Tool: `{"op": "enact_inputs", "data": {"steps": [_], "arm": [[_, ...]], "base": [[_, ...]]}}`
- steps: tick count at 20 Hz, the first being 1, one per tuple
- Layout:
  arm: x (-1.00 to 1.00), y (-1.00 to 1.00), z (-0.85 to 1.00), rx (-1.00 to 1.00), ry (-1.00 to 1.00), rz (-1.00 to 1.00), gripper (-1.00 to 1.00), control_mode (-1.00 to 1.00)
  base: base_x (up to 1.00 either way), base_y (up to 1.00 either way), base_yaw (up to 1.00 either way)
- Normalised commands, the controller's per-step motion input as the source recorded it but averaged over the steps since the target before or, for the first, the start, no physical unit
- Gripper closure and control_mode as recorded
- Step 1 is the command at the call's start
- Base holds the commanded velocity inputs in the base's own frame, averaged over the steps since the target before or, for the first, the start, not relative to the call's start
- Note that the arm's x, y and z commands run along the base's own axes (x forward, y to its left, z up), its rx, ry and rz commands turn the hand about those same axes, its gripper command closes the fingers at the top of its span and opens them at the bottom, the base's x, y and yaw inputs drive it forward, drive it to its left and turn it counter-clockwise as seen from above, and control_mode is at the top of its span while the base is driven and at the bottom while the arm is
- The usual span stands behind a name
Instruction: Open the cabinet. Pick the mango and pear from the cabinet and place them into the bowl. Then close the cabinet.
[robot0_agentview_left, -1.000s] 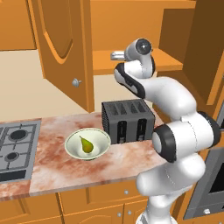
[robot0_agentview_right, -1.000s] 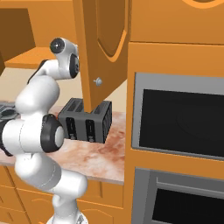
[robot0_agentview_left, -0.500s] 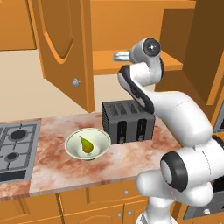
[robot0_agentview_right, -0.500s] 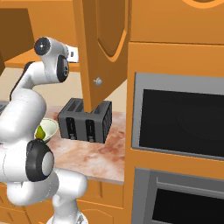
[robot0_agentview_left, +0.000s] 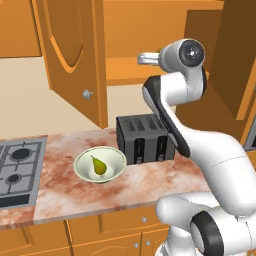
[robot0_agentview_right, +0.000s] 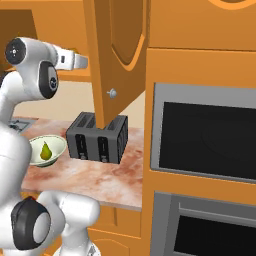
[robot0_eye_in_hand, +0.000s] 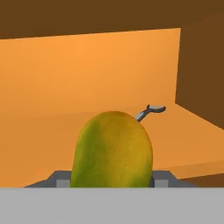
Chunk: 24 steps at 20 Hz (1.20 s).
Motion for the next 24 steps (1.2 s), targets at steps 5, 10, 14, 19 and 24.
{"op": "enact_inputs", "data": {"steps": [5, 10, 14, 19, 24], "arm": [[-1.0, 0.52, -0.17, 0.0, 0.0, 0.0, 1.0, -1.0], [-1.0, 0.65, -0.55, 0.0, 0.08, 0.0, 1.0, -1.0], [-1.0, 0.02, -0.53, 0.09, 0.19, 0.04, 1.0, -1.0], [-0.93, -0.05, -0.82, 0.15, 0.34, 0.2, 1.0, -1.0], [-0.32, 0.01, -0.75, 0.14, 0.47, 0.35, 1.0, -1.0]], "base": [[0.0, 0.0, 0.0], [0.0, 0.0, 0.0], [0.0, 0.0, 0.0], [0.0, 0.0, 0.0], [0.0, 0.0, 0.0]]}}
